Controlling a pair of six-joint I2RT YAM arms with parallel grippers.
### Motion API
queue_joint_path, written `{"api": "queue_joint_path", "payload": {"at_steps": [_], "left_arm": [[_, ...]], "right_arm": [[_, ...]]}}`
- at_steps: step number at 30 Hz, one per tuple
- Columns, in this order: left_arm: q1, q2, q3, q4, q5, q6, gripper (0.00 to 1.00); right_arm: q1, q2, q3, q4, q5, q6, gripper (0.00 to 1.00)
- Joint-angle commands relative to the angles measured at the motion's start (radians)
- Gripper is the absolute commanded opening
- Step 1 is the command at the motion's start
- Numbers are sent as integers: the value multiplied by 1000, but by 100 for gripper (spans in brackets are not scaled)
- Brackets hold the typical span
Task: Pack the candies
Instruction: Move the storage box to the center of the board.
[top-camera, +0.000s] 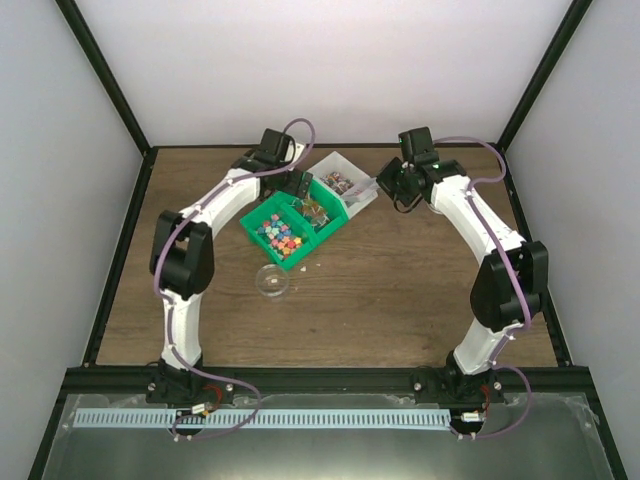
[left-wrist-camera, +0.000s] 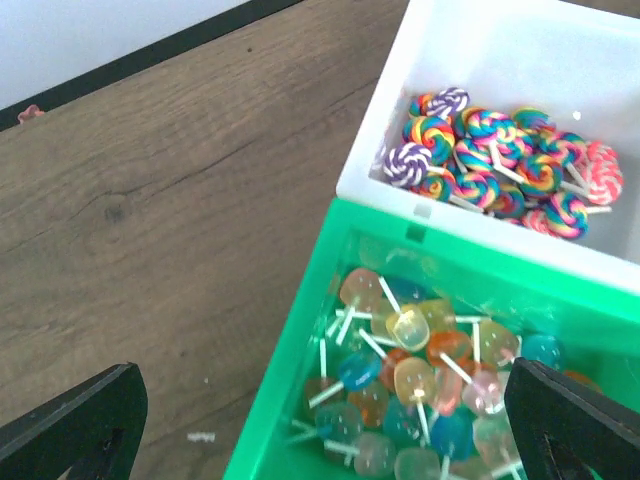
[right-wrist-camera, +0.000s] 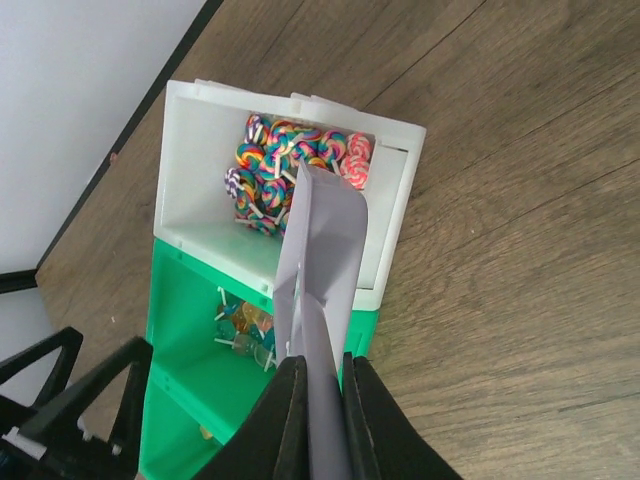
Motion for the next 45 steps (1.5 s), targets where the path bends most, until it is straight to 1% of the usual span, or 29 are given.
{"api": "queue_joint_path", "payload": {"at_steps": [1, 3, 7, 10, 12, 18, 24, 28, 32, 35, 45], "left_arm": [[5, 98, 96, -70, -23, 9, 100], [12, 119, 95, -70, -33, 4, 100], [56, 121, 36, -31, -19, 4, 82], [106, 133, 33, -29, 21, -1, 71], [131, 143, 33, -27, 65, -2, 67], [172, 199, 61, -36, 138, -11, 59], [168, 206, 46, -40, 190, -29, 52], [146, 194, 14, -40, 197, -46, 49], [111, 167, -27, -28, 192, -63, 42], [85, 152, -49, -13, 183, -79, 37], [29, 161, -58, -27, 213, -103, 26]], "right_arm": [[-4, 12, 52, -111, 70, 17, 1], [-3, 4, 55, -102, 75, 20, 1], [-16, -7, 47, -67, 65, 10, 1], [-24, 0, 48, -43, 44, 0, 1], [-23, 9, 50, -29, 32, -6, 1], [-23, 68, 91, -37, 23, -31, 1], [-26, 126, 164, -44, 24, -43, 1], [-26, 148, 187, -38, 24, -44, 1], [-28, 146, 172, -36, 60, -41, 1], [-32, 145, 149, -25, 51, -39, 1], [-38, 130, 123, -26, 64, -39, 1]]}}
